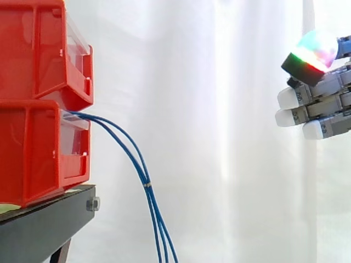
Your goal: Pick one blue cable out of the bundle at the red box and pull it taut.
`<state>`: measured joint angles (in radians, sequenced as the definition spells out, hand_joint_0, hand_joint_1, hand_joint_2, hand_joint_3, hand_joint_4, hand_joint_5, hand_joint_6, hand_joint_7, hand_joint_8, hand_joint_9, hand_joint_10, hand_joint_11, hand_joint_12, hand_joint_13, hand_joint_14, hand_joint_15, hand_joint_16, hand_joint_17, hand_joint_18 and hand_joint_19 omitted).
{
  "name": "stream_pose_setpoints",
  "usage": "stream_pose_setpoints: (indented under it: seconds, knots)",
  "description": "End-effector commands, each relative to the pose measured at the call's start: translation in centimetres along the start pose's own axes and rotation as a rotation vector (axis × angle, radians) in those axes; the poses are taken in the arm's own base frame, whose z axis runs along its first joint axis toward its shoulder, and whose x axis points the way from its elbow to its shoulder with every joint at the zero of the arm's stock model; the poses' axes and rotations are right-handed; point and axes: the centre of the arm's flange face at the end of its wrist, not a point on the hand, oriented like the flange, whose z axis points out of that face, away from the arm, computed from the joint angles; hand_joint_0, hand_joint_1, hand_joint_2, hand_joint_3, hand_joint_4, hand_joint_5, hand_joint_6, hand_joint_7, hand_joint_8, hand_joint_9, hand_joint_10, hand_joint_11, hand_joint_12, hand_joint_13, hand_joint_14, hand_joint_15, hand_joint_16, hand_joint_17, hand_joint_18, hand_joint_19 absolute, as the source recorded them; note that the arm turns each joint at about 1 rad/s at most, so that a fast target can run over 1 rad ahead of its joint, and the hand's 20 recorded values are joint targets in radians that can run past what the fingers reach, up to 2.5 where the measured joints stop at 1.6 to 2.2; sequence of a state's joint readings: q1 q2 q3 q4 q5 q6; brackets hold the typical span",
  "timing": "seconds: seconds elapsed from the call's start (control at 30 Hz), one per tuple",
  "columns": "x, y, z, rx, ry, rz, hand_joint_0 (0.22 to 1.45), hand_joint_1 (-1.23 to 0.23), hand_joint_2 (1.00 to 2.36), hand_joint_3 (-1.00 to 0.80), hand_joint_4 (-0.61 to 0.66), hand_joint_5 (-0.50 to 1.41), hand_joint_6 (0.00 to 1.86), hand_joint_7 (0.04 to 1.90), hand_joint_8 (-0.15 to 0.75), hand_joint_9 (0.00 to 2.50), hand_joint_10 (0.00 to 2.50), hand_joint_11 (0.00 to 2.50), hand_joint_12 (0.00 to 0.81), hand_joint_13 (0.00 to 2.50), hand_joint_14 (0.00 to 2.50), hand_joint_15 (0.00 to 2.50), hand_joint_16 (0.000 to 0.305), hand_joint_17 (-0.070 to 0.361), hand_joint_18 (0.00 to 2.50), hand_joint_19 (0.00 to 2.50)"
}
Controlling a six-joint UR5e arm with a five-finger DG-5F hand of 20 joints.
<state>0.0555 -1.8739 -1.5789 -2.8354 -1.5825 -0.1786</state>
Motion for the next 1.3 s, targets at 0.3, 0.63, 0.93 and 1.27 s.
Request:
stream_pose_setpoints:
  seconds: [0.3, 0.63, 0.93, 1.27]
  knots:
    - [0.7, -2.1, -0.6, 0.001, -0.023, 0.001, 0.46, -0.65, 1.0, -0.5, 0.3, -0.22, 0.5, 0.66, 0.311, 0.24, 0.0, 0.01, 0.374, 0.01, 0.0, 0.06, 0.06, 0.134, 0.0, 0.14]
    - [0.4, -4.2, -1.2, -0.02, -0.12, -0.006, 0.57, -0.92, 1.0, -0.5, 0.23, -0.19, 0.5, 0.69, 0.273, 0.26, 0.0, 0.03, 0.342, 0.07, 0.0, 0.06, 0.052, 0.116, 0.01, 0.13]
    - [0.2, -7.1, -1.0, 0.046, -0.236, -0.028, 0.53, -0.96, 1.0, -0.5, 0.22, -0.19, 0.5, 0.69, 0.269, 0.23, 0.0, 0.03, 0.345, 0.05, 0.0, 0.06, 0.052, 0.118, 0.02, 0.13]
    - [1.5, -12.8, 2.2, -0.022, -0.269, -0.034, 0.45, -0.83, 1.0, -0.5, 0.24, -0.19, 0.5, 0.7, 0.296, 0.24, 0.0, 0.04, 0.377, 0.05, 0.0, 0.08, 0.058, 0.13, 0.0, 0.15]
